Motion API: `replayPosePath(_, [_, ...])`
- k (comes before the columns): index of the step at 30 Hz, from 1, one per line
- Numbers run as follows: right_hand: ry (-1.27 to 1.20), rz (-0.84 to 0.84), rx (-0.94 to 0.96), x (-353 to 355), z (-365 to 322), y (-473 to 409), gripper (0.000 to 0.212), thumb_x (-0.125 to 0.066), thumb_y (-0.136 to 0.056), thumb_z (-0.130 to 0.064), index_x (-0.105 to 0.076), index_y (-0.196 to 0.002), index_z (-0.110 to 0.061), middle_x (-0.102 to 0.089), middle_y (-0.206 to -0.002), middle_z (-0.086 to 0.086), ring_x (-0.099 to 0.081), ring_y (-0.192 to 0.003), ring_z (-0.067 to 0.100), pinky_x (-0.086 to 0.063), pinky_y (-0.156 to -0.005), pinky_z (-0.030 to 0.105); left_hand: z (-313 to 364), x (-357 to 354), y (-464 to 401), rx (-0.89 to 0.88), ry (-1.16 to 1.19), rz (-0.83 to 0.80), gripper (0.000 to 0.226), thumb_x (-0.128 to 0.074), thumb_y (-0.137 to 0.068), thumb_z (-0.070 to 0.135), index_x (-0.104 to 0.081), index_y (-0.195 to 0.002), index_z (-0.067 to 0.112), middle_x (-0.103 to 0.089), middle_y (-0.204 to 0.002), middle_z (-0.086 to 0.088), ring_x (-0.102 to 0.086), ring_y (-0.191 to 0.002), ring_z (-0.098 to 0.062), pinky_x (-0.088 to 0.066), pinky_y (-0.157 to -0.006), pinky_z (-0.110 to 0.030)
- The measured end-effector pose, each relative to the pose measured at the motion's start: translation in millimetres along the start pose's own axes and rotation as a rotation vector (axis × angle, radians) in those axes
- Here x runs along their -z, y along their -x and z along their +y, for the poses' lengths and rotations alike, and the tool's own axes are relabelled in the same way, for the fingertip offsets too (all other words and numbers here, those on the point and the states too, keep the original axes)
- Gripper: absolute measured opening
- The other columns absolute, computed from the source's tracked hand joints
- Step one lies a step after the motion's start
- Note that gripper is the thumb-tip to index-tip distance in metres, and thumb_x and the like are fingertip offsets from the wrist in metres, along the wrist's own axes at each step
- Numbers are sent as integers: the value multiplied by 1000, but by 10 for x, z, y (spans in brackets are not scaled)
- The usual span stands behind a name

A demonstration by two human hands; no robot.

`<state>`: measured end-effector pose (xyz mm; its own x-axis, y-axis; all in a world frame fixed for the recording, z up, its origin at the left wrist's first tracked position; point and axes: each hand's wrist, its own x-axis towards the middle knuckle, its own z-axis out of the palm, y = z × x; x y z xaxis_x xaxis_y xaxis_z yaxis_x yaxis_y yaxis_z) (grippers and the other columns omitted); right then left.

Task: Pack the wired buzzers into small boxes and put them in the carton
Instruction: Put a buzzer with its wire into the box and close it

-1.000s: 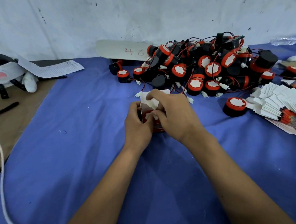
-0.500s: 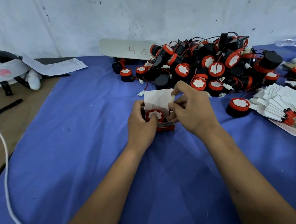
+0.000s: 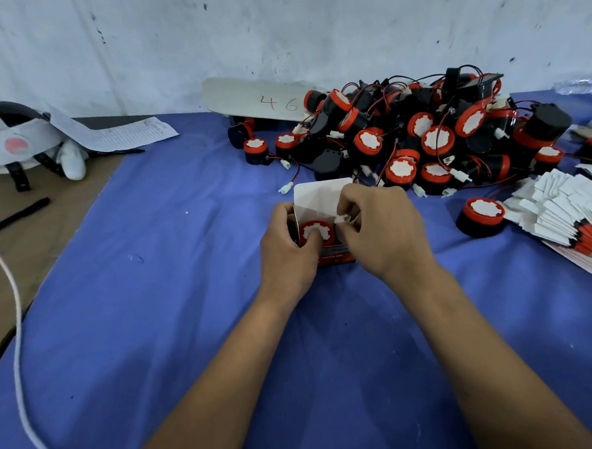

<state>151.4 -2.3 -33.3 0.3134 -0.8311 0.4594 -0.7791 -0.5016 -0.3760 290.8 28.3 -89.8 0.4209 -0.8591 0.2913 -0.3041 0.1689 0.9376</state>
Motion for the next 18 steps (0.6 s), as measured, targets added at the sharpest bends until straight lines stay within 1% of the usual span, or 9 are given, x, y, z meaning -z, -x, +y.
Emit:
replayPosePath(2, [90, -29, -41, -5, -67, -4, 5, -67, -89, -15, -67, -90, -21, -68, -86, 0, -60, -86, 23, -54, -66, 38, -7, 2, -3, -3, 0, -3, 28, -65, -92, 4, -60, -116, 18, -69, -101, 11, -67, -87, -1, -51, -68, -12])
replayPosePath(4, [176, -74, -74, -16, -113, -11, 9, -67, -90, -14, -69, -95, -21, -68, -92, 3, -62, -88, 25, -55, -67, 37, -8, 3, -4, -5, -4, -8, 28, -65, -92, 4, -60, -117, 17, -71, -103, 9, -68, -89, -3, -52, -71, -14])
replayPosePath(8, [290, -183, -106, -46, -171, 0, 12, -64, -92, -9, -69, -101, -14, -64, -101, 8, -63, -90, 28, -44, -63, 33, 2, 8, -3, -9, -12, -9, 29, -65, -91, 5, -60, -115, 20, -70, -101, 13, -68, -90, -1, -53, -71, -14])
replayPosePath(9, [313, -196, -107, -46, -176, 8, 10, -64, -93, -10, -68, -102, -13, -62, -101, 8, -62, -93, 27, -43, -63, 33, 2, 8, -1, -10, -9, -12, 28, -65, -91, 5, -59, -114, 21, -70, -101, 14, -68, -89, 0, -52, -70, -12])
replayPosePath(11, [365, -205, -89, -27, -183, 27, 6, -62, -96, -13, -68, -99, -13, -54, -90, 3, -55, -107, 25, -42, -66, 33, 7, 8, 7, -14, 0, -15, 28, -65, -91, 4, -59, -113, 21, -70, -100, 14, -67, -88, 2, -50, -68, -10])
replayPosePath(13, [413, -252, -37, 4, -195, 53, 12, -56, -98, -13, -62, -88, -17, -45, -85, -1, -45, -117, 26, -40, -74, 31, 16, 7, 13, -16, 5, -22, 28, -65, -91, 4, -60, -114, 20, -70, -100, 13, -67, -88, 2, -49, -68, -9])
replayPosePath(15, [444, -315, 17, 16, -167, 73, 16, -49, -98, -13, -53, -83, -18, -46, -99, 3, -39, -119, 31, -39, -89, 31, 27, 5, 14, -20, -4, -26, 29, -66, -91, 3, -61, -114, 19, -70, -98, 14, -66, -86, 3, -48, -69, -9])
replayPosePath(17, [445, -336, 15, 26, -99, 81, 18, -49, -101, -22, -64, -94, -15, -45, -119, 10, -34, -122, 33, -42, -99, 36, 35, 5, 18, -21, -9, -19, 29, -67, -90, 4, -60, -114, 20, -68, -97, 17, -65, -86, 5, -48, -69, -9])
replayPosePath(18, [430, -338, 6, 39, -72, 90, 28, -48, -103, -32, -69, -101, -13, -42, -125, 11, -32, -123, 32, -43, -101, 40, 40, 4, 22, -16, -9, -12, 30, -68, -90, 6, -59, -114, 21, -68, -98, 17, -65, -87, 5, -48, -70, -9])
